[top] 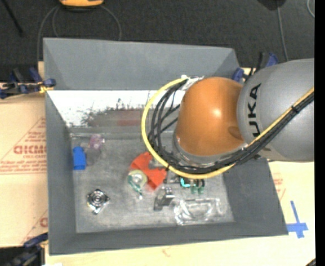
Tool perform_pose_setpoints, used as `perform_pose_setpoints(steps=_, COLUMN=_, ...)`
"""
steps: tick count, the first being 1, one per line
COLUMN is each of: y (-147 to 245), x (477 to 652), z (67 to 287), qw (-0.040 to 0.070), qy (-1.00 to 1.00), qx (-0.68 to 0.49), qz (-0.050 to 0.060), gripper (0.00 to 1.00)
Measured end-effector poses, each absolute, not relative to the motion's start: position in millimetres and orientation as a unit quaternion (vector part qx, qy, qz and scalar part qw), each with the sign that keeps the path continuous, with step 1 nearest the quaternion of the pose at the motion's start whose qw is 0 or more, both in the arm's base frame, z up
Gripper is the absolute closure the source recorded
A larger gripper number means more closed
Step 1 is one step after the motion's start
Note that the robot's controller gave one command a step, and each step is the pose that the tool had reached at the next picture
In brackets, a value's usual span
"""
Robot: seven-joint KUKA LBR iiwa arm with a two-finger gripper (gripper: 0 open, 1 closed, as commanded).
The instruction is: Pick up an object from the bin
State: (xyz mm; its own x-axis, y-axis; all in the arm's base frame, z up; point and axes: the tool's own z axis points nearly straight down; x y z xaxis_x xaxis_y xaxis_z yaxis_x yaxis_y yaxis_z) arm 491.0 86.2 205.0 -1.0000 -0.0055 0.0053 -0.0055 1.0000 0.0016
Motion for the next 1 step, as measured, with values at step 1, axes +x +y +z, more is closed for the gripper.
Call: perform_pose_setpoints(steps=1, y=71.9, x=519.8, z=98.1, qw=-0.013, qy=-1.0, qx=-0.018, qz=-0.004, gripper=0.0)
